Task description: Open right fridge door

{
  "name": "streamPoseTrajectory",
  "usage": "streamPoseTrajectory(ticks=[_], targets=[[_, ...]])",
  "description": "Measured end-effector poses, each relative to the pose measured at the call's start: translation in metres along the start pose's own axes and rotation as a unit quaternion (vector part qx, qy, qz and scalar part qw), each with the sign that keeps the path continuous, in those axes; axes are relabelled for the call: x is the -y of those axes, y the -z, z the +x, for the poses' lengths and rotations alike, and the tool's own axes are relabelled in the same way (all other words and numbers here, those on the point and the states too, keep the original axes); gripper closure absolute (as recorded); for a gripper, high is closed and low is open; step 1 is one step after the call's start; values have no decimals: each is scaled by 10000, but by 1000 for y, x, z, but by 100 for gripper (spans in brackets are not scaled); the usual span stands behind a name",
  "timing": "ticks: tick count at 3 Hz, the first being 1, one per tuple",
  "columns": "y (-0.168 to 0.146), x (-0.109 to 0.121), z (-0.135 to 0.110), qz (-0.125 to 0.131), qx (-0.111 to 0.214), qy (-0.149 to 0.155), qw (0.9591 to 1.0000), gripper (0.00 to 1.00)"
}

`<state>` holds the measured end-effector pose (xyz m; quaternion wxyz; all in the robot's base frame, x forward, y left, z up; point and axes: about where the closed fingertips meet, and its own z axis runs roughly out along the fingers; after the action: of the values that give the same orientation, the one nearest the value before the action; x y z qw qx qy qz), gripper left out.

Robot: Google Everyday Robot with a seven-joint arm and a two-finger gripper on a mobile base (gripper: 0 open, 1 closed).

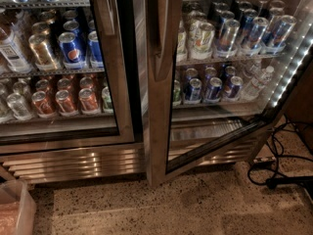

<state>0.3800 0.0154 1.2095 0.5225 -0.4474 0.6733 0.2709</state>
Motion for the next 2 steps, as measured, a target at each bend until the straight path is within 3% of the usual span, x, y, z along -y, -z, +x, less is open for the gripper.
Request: streamPoseTrajectory(ticks=[2], targets=[[0,0,0,0,0,0,10000,0]])
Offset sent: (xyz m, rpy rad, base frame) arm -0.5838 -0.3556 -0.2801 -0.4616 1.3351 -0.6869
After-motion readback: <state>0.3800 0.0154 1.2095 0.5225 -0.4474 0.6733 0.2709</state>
